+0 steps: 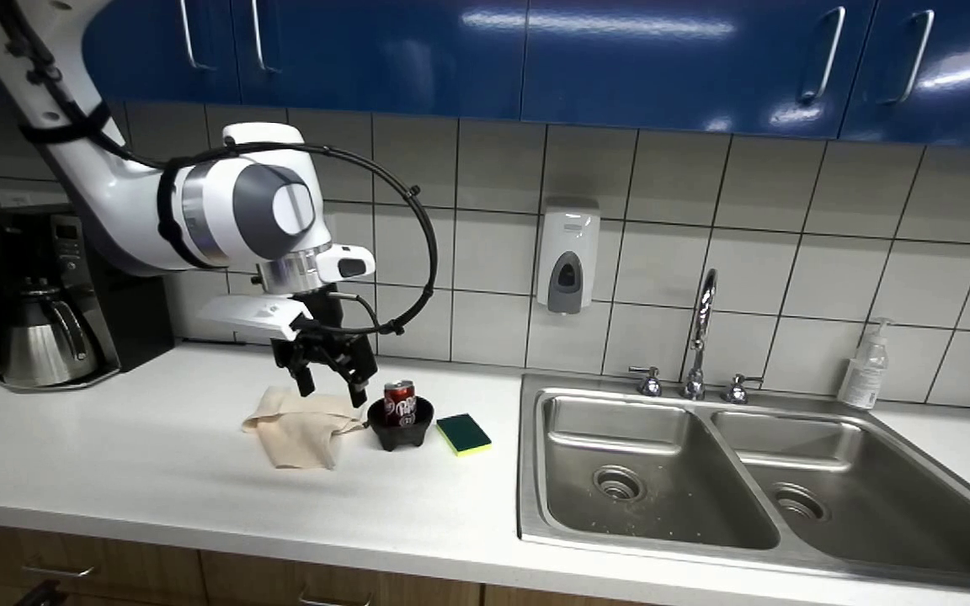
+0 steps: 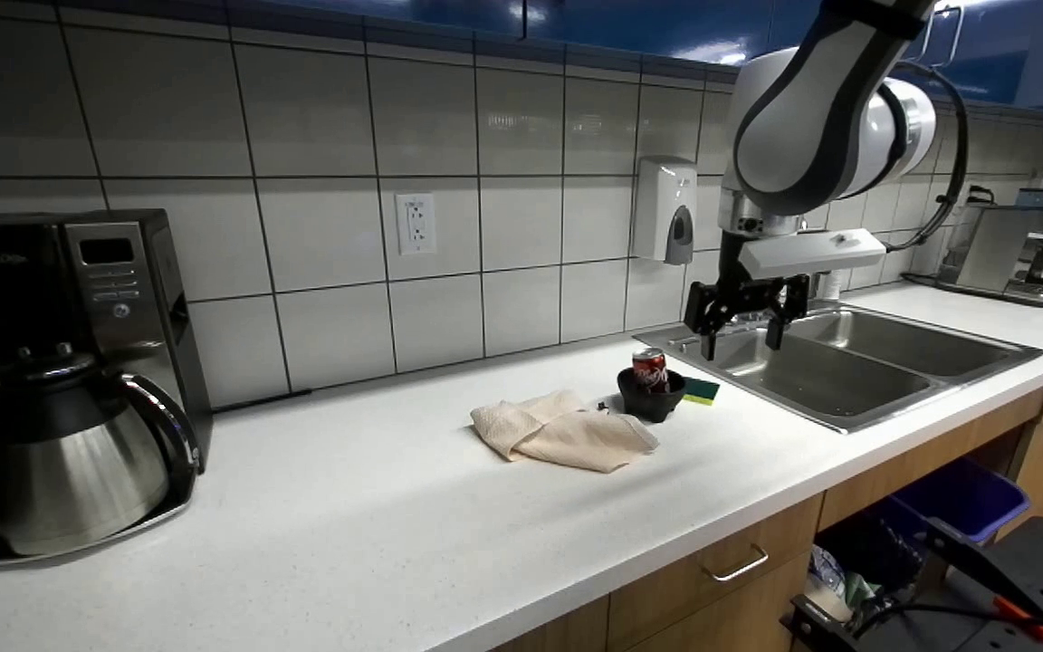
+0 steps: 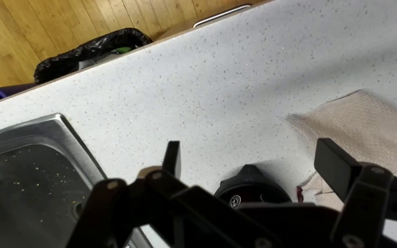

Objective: Put the red can in the black bowl

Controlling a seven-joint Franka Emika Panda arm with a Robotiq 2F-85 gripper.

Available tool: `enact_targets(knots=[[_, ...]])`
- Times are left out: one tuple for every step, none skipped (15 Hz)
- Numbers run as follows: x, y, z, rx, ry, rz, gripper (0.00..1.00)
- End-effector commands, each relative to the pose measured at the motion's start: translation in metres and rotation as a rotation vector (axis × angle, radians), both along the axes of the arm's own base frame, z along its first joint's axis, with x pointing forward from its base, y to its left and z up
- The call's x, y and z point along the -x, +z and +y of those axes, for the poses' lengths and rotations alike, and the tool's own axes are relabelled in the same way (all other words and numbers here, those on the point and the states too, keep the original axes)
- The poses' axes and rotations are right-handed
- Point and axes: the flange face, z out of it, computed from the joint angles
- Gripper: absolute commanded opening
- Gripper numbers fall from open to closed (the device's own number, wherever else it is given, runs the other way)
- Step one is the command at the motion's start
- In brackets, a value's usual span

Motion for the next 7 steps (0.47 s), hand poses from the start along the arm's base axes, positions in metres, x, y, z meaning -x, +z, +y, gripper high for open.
enact_targets(knots=[[0.035,0.014,0.003,-0.013,0.080,-0.024,1.00],[0.042,0.014,0.004,-0.017,0.097,-0.017,1.00],[0.048,0.014,0.005,-0.019,0.116,-0.011,1.00],[0.054,0.015,0.006,-0.022,0.132,-0.006,1.00],[0.060,0.015,0.007,-0.025,0.148,-0.003,1.00],[0.041,0.007,0.005,-0.017,0.109,0.011,1.00],[0.046,0.007,0.006,-0.020,0.121,0.012,1.00]])
